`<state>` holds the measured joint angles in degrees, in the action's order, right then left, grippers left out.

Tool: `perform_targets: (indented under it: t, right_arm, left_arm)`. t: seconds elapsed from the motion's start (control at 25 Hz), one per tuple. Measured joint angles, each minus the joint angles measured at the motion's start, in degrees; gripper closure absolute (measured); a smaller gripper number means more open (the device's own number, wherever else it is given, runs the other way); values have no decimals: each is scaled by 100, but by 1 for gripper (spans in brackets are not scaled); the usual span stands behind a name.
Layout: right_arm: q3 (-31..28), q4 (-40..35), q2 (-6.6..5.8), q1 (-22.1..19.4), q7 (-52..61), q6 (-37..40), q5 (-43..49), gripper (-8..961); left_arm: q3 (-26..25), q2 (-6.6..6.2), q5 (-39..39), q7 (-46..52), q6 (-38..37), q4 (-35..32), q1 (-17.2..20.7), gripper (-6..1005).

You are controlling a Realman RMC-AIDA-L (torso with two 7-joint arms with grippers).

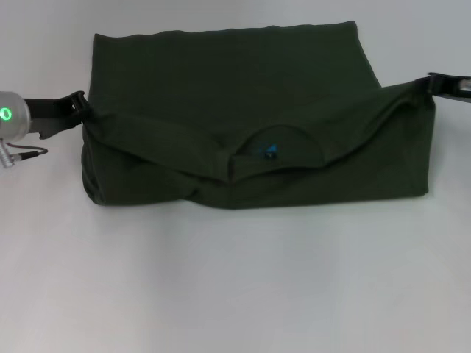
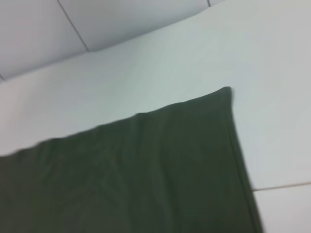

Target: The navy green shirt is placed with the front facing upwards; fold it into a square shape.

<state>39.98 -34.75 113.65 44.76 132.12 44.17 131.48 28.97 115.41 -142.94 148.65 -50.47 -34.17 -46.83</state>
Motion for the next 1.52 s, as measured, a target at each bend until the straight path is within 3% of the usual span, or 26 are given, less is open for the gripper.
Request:
perform_targets:
  t: [0.2,0.56,1.52]
  right_arm:
    - [548,446,-3,368,-1,-893,10,908]
    - [758,518,35,728,11,-1174,13,908]
    - [1141,828,56,861,-11,-1700,17,908]
  left_arm:
    - [579,37,-48,251,763,138,-88,996]
    - [573,3,-57,355,1055,127,-106,997]
    - [843,131,-77,314,1426,168,-159,995]
